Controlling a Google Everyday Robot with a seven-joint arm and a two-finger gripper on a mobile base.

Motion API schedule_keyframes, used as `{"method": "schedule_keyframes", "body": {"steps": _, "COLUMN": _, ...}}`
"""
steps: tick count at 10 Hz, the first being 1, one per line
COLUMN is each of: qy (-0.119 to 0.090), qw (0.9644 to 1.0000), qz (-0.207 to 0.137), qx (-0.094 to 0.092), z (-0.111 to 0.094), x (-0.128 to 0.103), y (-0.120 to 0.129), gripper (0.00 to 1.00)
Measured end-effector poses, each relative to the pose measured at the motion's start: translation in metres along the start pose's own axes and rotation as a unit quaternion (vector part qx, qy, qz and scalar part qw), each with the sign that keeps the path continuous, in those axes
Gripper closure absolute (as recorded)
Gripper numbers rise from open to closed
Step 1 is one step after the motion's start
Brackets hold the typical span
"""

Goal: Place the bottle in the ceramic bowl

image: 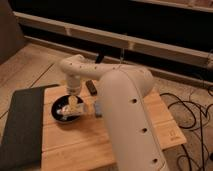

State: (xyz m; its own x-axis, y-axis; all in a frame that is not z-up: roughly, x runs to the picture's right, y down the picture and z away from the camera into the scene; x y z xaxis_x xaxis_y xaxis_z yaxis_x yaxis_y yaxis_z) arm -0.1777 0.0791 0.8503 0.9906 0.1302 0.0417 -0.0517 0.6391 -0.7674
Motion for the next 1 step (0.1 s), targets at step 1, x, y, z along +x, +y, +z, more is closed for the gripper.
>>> {"method": "schedule_keyframes", "body": {"steps": 1, "qy": -0.002, "qw": 0.9997, "qz": 0.023, "qx": 0.009, "z": -0.0107, "x": 0.0089, "y": -0.0034, "gripper": 0.20}}
